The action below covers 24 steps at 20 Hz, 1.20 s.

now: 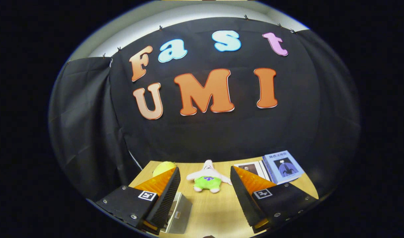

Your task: Open the storage box then place both shoes into the box .Put the left shoe in first, then the right shoe, with the right side of both shoes facing outward in a uniform manner.

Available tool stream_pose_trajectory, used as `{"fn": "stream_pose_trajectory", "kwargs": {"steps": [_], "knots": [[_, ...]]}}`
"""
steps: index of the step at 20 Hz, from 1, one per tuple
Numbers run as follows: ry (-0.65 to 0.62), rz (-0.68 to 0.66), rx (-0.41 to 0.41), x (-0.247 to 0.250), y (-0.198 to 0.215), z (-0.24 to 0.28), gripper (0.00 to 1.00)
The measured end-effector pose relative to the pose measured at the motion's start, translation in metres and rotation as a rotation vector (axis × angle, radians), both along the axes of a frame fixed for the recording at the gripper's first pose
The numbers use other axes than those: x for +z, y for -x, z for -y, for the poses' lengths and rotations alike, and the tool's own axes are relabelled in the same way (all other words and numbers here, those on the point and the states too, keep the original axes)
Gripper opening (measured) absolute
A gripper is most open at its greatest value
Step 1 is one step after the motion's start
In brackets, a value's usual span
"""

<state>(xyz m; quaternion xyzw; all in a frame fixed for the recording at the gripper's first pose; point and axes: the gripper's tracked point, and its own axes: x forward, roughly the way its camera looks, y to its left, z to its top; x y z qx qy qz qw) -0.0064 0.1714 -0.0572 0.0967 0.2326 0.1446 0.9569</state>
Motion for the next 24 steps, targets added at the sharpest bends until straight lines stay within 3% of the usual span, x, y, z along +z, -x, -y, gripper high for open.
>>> {"fn": "stream_pose_trajectory", "kwargs": {"steps": [7,14,24], "knots": [[-0.019,0.066,0.009,0.017,-0.013,0.038,0.93],[0.003,0.234,0.012,0.057,-0.024,0.059,0.96],[0.018,0.249,0.01,0.052,-0.028,0.074,0.96]]}}
